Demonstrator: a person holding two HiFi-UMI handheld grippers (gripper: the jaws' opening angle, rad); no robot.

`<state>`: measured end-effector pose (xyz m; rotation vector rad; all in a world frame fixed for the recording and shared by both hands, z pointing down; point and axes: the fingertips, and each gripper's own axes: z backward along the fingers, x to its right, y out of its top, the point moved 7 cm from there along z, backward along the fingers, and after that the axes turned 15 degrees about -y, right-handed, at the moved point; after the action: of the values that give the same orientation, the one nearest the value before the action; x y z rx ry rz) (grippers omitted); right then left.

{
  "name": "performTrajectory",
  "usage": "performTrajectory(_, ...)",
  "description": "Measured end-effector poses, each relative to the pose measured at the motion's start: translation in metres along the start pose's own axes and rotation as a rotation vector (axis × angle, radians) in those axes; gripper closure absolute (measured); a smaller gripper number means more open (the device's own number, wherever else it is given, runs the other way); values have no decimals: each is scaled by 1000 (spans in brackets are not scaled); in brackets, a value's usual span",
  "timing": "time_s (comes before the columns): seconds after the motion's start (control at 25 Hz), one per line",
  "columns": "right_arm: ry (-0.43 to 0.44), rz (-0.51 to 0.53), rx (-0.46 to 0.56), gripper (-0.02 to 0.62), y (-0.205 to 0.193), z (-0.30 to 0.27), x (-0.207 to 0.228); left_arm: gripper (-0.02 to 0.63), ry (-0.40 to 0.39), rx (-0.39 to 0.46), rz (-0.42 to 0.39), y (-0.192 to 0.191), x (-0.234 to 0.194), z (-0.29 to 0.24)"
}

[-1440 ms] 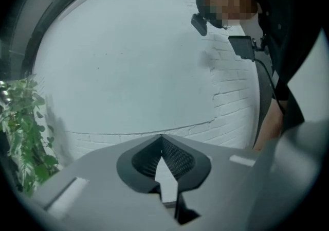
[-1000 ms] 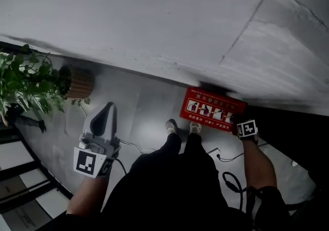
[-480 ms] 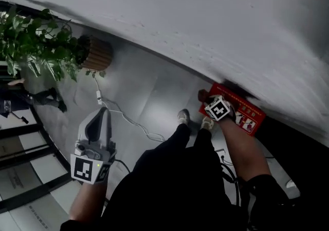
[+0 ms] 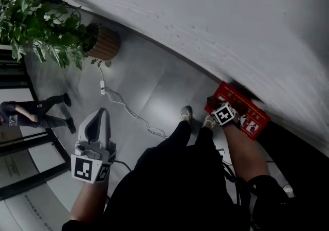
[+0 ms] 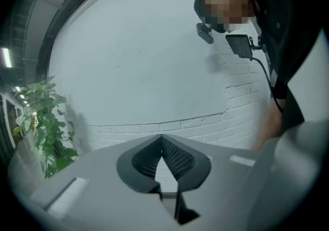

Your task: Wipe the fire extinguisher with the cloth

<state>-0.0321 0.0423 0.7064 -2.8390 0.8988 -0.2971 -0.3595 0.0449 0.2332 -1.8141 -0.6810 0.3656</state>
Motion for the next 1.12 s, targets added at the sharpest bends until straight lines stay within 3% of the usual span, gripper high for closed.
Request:
performTrajectory(0.32, -126, -209, -6, 528, -110, 43, 50, 606, -218, 70, -45, 26, 25, -72)
performTrajectory(0.56, -187, -454, -27, 528, -197, 72, 74, 606, -387, 96, -74, 36, 50, -120)
performTrajectory(0.68, -274, -507, -28, 528, -229, 79, 90, 606, -450, 97, -84, 38, 62, -136)
performTrajectory(0.72, -290, -514, -36, 528, -236, 79, 94, 606, -460, 96, -87, 38, 65, -138)
performTrajectory(0.92, -186, -633, -113, 528, -269, 88, 81, 606, -461, 103, -89, 43, 68, -138)
performTrajectory(1.04, -236, -660, -109, 528, -288, 100, 77, 606, -431, 114, -77, 39, 60, -132)
performTrajectory(1.12, -297, -604, -64, 528, -278, 107, 78, 606, -405, 126, -68, 32, 57, -127)
